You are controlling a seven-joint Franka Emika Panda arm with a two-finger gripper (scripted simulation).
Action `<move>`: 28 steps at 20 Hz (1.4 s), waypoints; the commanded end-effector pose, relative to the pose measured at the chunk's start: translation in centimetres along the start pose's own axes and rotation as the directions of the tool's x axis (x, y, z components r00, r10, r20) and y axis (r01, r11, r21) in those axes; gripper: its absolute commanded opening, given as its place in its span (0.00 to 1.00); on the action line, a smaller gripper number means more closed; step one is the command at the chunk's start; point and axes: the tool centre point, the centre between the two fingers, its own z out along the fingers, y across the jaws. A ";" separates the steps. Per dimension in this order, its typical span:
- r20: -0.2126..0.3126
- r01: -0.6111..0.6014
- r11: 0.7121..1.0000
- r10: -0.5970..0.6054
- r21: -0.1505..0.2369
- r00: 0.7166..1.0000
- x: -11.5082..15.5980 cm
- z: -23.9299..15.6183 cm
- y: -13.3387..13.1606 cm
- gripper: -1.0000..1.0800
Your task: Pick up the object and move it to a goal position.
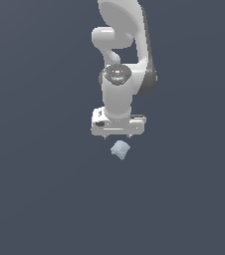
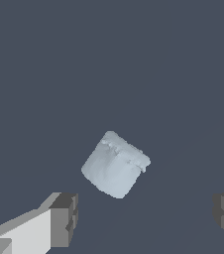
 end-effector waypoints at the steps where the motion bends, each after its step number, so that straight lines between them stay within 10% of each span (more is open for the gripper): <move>1: 0.000 0.000 1.000 0.000 0.000 1.000 0.0 0.0 0.0 0.96; 28: 0.001 -0.118 0.993 0.118 0.023 0.993 -0.3 1.6 -2.3 0.96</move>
